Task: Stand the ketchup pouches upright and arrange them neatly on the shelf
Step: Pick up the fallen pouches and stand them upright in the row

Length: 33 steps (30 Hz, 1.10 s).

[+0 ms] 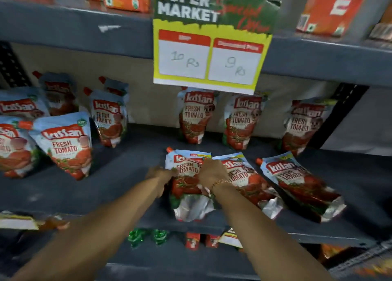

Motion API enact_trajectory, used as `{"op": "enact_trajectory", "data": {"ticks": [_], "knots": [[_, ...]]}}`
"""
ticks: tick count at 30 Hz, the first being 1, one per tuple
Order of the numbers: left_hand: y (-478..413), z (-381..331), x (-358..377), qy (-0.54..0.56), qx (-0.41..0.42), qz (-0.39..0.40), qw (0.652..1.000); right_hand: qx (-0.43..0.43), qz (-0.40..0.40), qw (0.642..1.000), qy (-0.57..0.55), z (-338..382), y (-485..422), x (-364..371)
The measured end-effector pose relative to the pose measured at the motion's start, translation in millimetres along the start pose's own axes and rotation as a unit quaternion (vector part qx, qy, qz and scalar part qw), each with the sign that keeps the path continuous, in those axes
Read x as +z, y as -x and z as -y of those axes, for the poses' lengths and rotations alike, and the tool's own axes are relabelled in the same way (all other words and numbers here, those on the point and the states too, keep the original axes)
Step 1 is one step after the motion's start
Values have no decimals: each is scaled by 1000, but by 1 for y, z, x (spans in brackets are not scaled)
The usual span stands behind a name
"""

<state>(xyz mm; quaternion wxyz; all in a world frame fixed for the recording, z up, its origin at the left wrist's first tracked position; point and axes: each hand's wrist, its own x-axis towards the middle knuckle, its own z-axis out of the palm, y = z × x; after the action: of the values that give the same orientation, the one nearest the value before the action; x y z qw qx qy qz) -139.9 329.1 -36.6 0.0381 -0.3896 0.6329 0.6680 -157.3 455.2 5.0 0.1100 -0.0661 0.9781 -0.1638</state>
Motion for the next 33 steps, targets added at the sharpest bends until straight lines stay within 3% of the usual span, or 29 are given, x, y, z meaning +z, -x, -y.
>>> {"op": "enact_trajectory", "data": {"ticks": [3, 7, 14, 16, 20, 22, 24, 26, 28, 31, 33], "knots": [[0, 0, -9, 15, 4, -24, 1000, 17, 25, 999, -27, -3, -7, -10], [3, 1, -18, 59, 7, -51, 997, 25, -7, 988, -149, 1, -6, -8], [29, -49, -37, 152, 191, -67, 967, -95, -162, 947, -259, 15, 2, -22], [33, -50, -39, 156, 237, -62, 957, -112, -171, 942, -267, 15, 3, -16], [24, -23, -32, 114, 223, -81, 965, -71, -131, 950, -276, 15, 3, 2], [20, -9, -23, 96, 204, -161, 961, -66, -127, 950, -277, 16, 5, 1], [27, -1, -9, 124, 130, -237, 955, -68, -105, 953, -276, 13, 4, 0], [35, 6, 14, 169, 51, -192, 965, -74, -84, 964, -242, 4, 0, -4], [44, 9, 38, 175, 8, -66, 982, -49, -78, 979, -181, -12, -1, -14], [58, 7, 67, 128, -63, 96, 985, 110, -61, 989, -76, -48, -3, -29], [59, 3, 82, 79, -89, 139, 983, 195, 4, 980, -33, -79, -15, -33]]}}
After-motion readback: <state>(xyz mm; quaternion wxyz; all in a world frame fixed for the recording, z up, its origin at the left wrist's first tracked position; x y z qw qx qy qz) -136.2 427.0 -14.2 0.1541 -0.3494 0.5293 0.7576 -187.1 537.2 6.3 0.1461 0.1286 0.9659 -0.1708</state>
